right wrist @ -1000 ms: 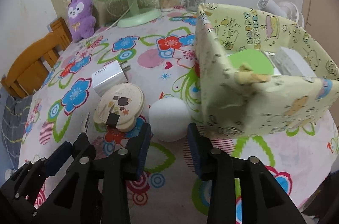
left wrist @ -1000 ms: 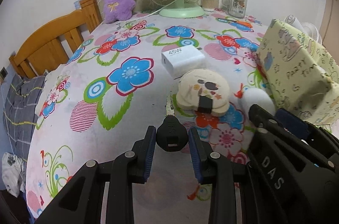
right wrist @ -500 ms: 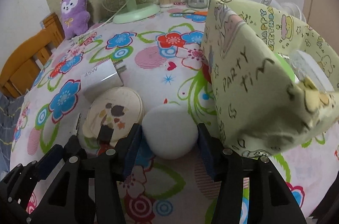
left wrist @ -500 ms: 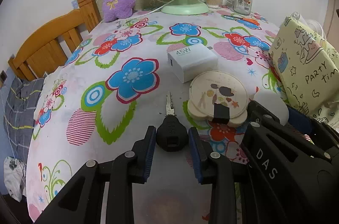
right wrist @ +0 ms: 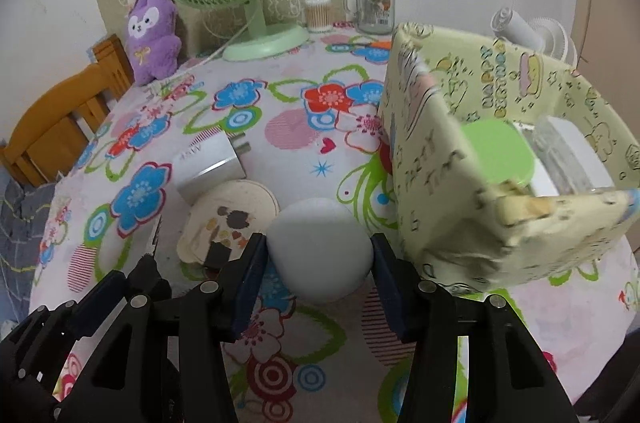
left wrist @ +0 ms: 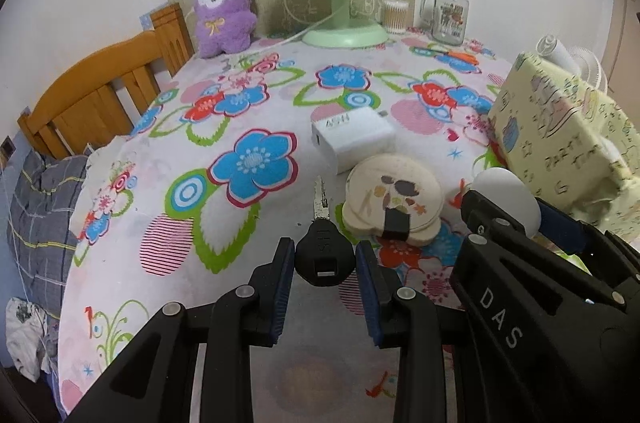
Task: Organize rigid objects
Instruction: 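Carry the key in the left tool while the right tool carries the white case to the box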
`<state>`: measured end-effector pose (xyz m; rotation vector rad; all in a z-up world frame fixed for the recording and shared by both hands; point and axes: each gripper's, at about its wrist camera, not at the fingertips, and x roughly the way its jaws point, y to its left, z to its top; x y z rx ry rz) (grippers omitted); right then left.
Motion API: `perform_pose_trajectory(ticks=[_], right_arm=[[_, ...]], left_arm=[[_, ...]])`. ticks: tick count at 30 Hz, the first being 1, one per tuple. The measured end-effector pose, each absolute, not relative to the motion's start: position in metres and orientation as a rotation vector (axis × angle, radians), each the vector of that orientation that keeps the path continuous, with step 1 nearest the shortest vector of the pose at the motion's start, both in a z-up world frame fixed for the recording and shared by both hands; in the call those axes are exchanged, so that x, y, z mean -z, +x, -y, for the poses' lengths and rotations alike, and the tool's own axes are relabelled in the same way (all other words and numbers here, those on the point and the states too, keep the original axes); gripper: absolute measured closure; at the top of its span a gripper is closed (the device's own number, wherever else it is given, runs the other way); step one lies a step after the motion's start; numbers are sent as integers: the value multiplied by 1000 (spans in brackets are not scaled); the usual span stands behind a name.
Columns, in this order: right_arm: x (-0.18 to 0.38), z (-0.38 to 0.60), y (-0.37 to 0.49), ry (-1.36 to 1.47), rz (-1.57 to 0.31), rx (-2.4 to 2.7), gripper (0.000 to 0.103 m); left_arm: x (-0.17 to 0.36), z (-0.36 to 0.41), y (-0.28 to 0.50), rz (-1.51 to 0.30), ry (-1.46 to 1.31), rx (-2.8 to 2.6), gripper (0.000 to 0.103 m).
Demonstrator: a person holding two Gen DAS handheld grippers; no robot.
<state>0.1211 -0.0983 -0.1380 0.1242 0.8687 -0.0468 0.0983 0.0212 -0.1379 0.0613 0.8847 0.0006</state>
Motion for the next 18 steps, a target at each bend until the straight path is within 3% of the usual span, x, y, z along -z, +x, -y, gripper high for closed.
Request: perform_pose_trajectory(ticks=[18], right_arm=[[71,115,84,135,-750,2,48]], left_arm=[[78,2,65,-759,67,11,72]])
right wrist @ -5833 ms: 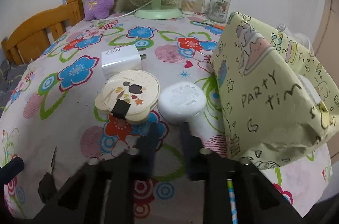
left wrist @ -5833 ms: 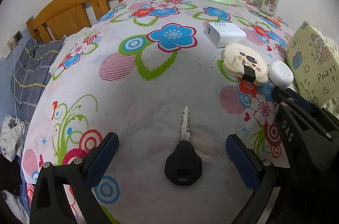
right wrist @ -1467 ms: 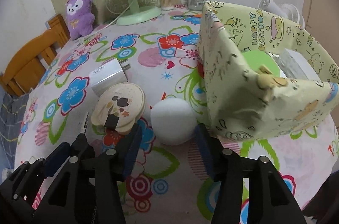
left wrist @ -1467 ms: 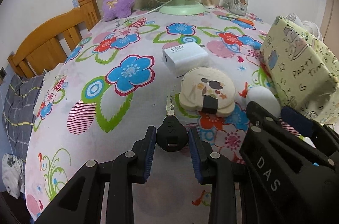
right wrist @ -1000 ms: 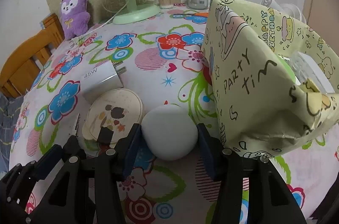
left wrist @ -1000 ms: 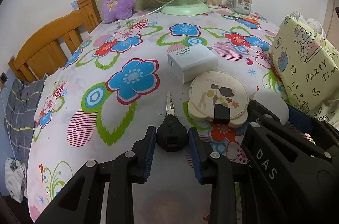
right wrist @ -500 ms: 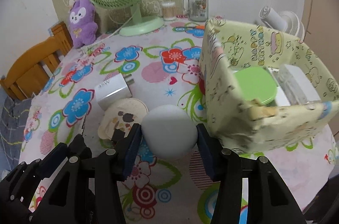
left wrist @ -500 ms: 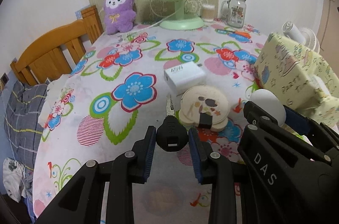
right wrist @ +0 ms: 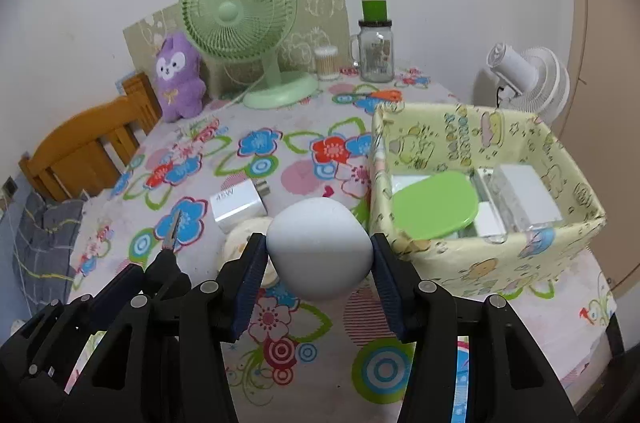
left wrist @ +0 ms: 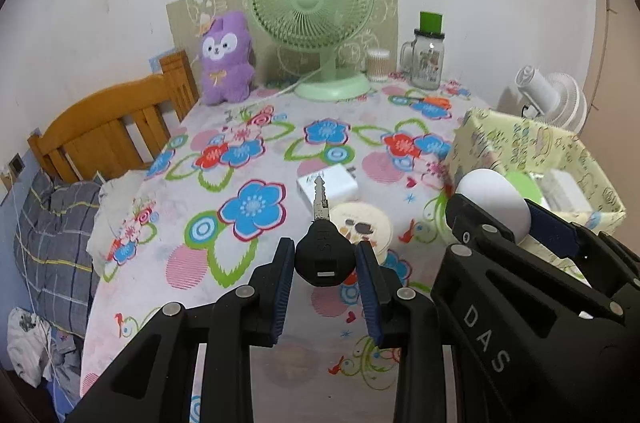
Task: Organize rigid objects
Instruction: 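Carry the key in the left tool while the right tool carries the white case to the box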
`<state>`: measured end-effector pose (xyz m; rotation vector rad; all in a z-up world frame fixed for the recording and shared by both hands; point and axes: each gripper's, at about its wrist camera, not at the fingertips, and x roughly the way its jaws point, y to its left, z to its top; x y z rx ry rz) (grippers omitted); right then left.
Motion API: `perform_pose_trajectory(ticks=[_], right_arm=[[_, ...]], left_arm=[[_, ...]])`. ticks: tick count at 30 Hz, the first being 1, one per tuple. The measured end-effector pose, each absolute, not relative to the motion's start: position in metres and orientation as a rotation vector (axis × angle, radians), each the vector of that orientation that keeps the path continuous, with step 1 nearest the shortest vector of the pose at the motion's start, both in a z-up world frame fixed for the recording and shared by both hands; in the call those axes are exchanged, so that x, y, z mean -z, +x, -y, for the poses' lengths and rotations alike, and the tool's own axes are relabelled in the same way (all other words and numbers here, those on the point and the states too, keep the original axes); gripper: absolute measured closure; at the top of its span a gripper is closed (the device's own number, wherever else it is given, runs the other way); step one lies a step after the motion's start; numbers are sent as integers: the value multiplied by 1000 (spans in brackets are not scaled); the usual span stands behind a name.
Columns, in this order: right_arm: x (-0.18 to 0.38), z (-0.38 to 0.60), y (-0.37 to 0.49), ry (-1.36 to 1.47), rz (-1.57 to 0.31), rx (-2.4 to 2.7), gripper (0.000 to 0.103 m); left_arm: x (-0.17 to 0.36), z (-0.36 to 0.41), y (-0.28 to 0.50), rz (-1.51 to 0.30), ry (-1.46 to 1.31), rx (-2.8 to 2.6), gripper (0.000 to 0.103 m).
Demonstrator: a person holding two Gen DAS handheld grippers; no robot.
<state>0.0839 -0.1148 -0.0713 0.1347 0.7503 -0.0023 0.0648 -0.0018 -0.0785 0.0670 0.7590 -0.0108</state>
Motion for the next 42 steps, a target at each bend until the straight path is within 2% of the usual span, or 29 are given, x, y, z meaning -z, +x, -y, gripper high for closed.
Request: perform_pose_trajectory(ticks=[21,42], right_arm=[[36,192,84,178,-701,68,48],[50,277,116,185,-734,154,48]], left_arm=[[42,79,73,-686,117,80,72],[56,163,114,-726,139,199,72]])
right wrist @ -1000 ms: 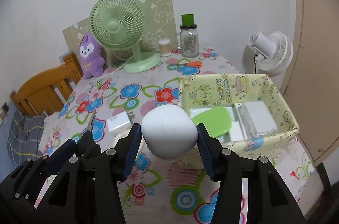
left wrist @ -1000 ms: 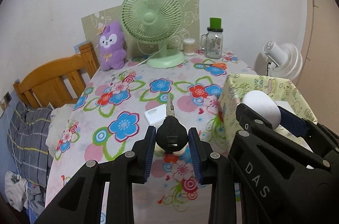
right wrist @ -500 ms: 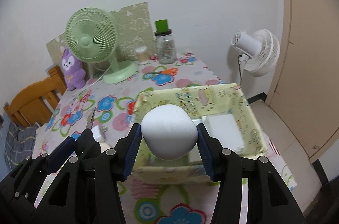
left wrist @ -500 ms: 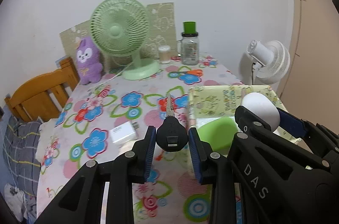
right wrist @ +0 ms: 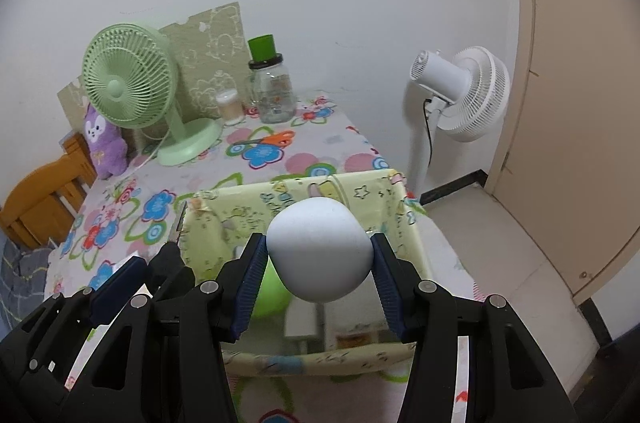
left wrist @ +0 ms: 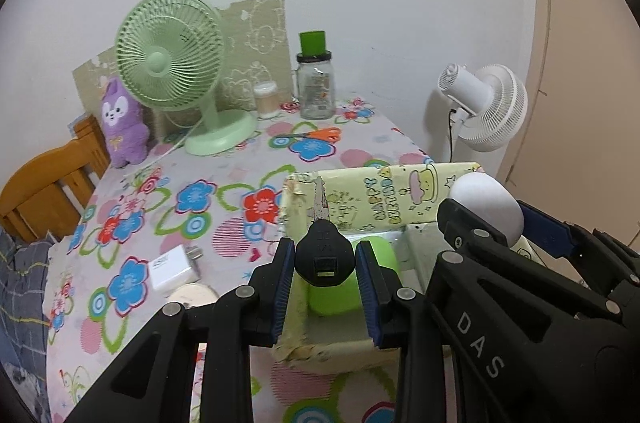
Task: Organize rigid objects
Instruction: 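Carry the key in the left tool while the right tool carries the white case to the box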
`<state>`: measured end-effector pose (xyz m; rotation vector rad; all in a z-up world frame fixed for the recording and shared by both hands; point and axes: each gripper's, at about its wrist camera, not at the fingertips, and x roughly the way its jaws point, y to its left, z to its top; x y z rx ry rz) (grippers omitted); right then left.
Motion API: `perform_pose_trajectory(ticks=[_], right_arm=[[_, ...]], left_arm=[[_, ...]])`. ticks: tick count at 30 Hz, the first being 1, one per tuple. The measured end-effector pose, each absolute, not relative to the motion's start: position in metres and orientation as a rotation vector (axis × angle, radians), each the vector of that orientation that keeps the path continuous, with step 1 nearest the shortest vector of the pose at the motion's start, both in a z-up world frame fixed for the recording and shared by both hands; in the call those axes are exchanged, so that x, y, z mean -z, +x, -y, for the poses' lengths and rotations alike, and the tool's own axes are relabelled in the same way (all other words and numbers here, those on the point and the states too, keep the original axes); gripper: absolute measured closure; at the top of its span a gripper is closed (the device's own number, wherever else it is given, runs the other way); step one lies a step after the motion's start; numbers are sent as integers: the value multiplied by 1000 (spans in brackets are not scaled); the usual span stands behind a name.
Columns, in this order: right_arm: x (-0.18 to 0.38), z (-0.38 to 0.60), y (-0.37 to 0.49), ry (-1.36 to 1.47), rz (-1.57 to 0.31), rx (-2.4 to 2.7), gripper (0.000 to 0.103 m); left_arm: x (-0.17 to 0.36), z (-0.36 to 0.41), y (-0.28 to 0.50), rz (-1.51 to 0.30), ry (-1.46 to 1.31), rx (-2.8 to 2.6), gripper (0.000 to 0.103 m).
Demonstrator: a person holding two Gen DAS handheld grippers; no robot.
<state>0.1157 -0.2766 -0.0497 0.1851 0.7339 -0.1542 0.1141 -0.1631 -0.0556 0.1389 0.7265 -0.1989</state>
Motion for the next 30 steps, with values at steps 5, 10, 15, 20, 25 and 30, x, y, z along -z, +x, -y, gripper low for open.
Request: perform_pose_trajectory(ticks=[5,10,15,20,25,30], right_arm=[[61,286,127,183,-761,148,48],[71,289,136,168,-785,125,48],[80,291,142,157,-805,103,48],[86,290,148,161,-824,74,48],[90,289,154,174,-840,36,47],[91,290,157,172,-844,34,47]], left_arm=[[67,173,125,-762,146,209,72],[78,177,133,-799,146,209,71],[85,181,136,-823,151,219,65],[89,183,139,-842,171,212,54],[90,182,143,-850,179,209,44],[93,184,145,-862,175,230,38]])
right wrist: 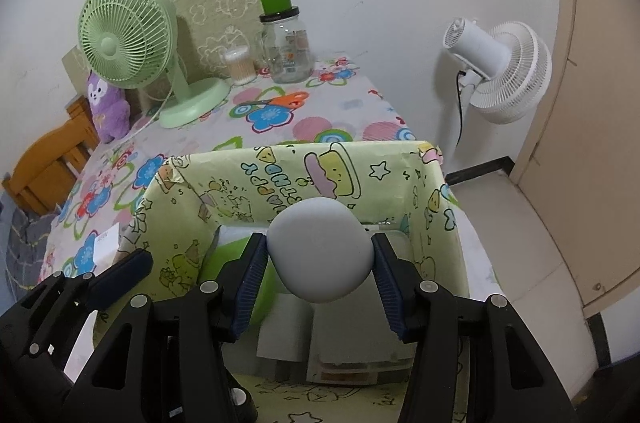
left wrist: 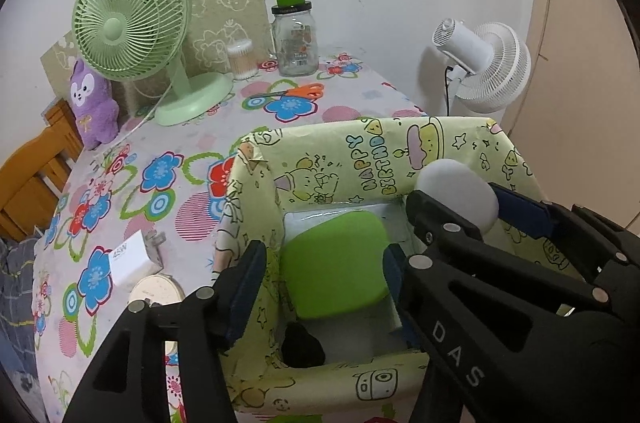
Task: Organize rigid objects
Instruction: 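Lower the white case and key into the yellow box and open both tools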
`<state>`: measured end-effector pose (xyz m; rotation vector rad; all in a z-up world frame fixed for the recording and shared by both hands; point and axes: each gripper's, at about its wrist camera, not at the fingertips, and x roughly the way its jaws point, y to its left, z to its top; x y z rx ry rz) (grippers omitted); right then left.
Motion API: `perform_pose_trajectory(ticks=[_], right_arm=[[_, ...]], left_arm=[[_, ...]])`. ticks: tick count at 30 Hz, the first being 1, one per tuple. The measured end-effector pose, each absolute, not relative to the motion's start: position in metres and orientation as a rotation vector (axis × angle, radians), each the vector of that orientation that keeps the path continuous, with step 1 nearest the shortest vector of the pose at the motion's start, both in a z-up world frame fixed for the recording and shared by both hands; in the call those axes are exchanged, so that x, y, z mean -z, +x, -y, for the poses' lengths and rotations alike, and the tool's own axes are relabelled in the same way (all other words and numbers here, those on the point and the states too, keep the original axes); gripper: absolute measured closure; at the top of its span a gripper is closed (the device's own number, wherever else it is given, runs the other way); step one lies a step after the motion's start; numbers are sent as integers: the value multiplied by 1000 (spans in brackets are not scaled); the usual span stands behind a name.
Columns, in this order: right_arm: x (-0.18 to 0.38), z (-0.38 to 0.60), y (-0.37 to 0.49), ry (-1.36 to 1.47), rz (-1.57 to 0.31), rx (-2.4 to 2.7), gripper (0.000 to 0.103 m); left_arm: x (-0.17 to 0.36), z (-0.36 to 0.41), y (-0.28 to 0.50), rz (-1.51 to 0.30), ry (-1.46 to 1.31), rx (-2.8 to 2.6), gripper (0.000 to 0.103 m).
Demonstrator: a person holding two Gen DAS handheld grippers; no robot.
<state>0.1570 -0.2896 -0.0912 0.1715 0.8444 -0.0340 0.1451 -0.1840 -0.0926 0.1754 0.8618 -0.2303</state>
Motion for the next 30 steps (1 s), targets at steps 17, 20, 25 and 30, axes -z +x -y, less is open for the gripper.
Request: perform_pose_trajectory(ticks=[17,20,25,30], right_arm=[[75,289,129,175,-804,68,23],[70,286,121,169,-788,77,20],[62,275,110,155,-769,84,17],[56,261,103,144,-757,73,17]], left_arm=[[78,183,122,-825,198,287,20],[73,179,115,-810,197,288,17],[67,168,105,-796,188,288,14],[62,154,98,-781,180,277,13]])
